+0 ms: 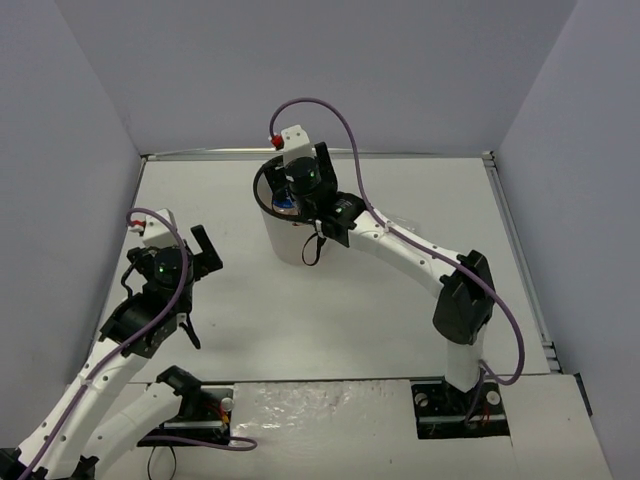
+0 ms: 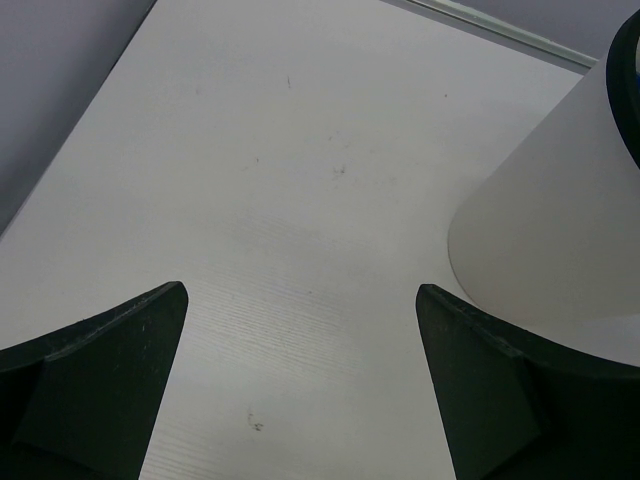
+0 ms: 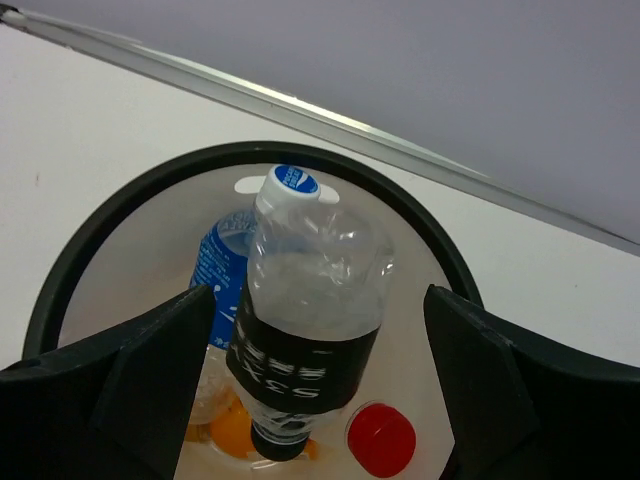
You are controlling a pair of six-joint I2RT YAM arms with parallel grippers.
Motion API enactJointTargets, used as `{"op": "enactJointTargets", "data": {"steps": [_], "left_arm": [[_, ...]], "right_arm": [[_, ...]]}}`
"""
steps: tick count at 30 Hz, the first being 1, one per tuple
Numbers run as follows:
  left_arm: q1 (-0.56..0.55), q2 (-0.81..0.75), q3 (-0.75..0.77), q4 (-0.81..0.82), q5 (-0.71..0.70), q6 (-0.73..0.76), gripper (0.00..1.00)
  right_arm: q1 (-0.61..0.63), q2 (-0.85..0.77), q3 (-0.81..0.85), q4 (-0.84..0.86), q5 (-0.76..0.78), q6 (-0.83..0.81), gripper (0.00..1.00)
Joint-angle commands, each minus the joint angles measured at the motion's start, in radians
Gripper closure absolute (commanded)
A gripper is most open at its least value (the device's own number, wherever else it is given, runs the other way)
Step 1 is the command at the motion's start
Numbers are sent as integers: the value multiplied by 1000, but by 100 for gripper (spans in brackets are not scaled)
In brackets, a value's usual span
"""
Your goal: Put the plastic bottles in the bin
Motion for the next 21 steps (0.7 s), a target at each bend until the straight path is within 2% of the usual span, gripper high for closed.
{"op": "enactJointTargets", "data": {"steps": [1, 5, 8, 10, 11, 16, 21], "left_arm": [[10, 10, 19, 55, -33, 5, 3], [12, 28, 25, 51, -38, 7, 3], [13, 43, 28, 42, -53, 7, 3], [13, 45, 31, 34, -67, 7, 3], [15, 42, 33, 24, -81, 8, 3], [20, 19, 28, 16, -107, 19, 3], [22, 10, 17, 31, -93, 30, 3]], "right_arm": [[-8, -172, -21, 107, -16, -23, 0], [-40, -278, -70, 97, -120, -52, 0], [-241, -351, -91, 60, -411, 14, 0], [-364, -370, -93, 12, -567, 0, 0], [-446, -364, -96, -20, -664, -39, 0], [-710, -277, -93, -158, -885, -206, 0], [-874, -120, -28, -273, -1129, -350, 0]]}}
